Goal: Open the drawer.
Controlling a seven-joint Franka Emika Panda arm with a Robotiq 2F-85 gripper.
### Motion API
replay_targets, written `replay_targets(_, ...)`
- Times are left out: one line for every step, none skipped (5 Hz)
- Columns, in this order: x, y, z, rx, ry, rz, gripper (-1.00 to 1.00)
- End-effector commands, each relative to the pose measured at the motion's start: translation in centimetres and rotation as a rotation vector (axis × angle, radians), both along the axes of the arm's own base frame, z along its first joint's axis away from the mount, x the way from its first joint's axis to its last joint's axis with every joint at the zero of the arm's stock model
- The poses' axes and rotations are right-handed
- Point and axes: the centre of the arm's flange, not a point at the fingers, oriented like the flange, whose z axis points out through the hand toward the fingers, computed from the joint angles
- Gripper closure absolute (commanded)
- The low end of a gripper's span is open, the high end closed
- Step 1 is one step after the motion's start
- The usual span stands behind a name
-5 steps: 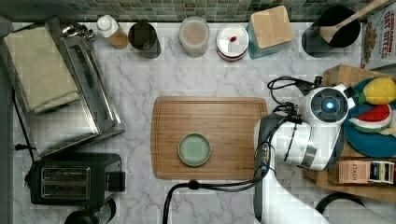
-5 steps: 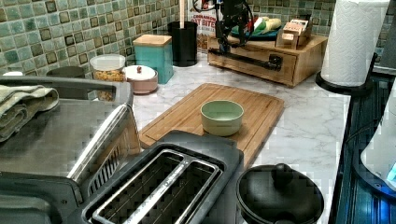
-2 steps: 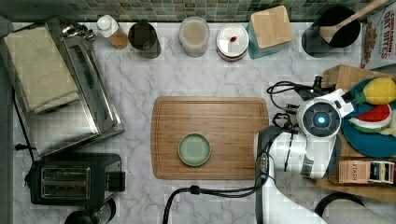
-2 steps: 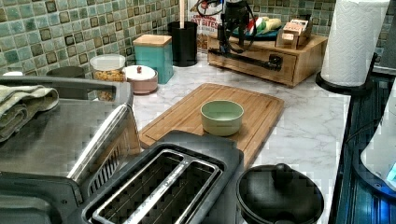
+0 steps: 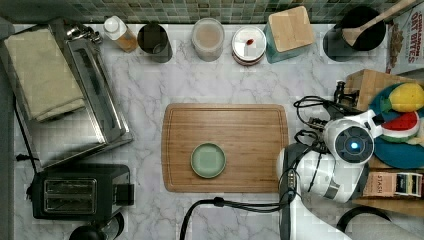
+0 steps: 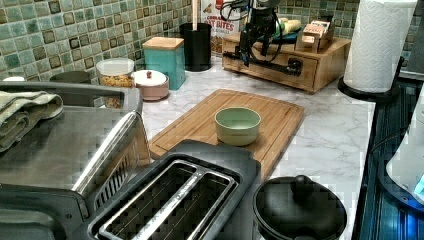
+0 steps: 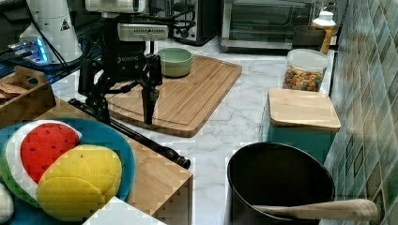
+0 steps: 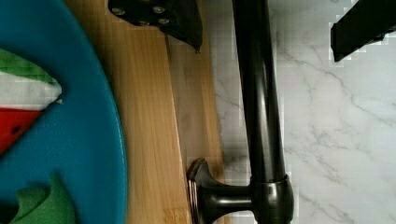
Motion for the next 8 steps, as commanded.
replay_targets(0.6, 1.6, -4.3, 0.026, 0.071, 0.034, -1.00)
replay_targets(1.5, 1.0, -5.4, 0.027, 0.138, 0.079, -1.00)
replay_targets(1.4, 0.2, -5.1, 0.013, 0.167, 0.101, -1.00)
replay_targets(1.5, 1.3, -3.7, 0.027, 0.151, 0.084, -1.00)
replay_targets(2.3, 3.2, -1.8, 0.027, 0.179, 0.073, -1.00)
replay_targets(3.2, 4.9, -1.8, 0.083, 0.152, 0.133, -1.00)
replay_targets(4.6, 8.0, -2.3, 0.131, 0.074, 0.129, -1.00)
replay_targets(5.3, 12.1, -2.4, 0.160, 0.064, 0.105, -1.00)
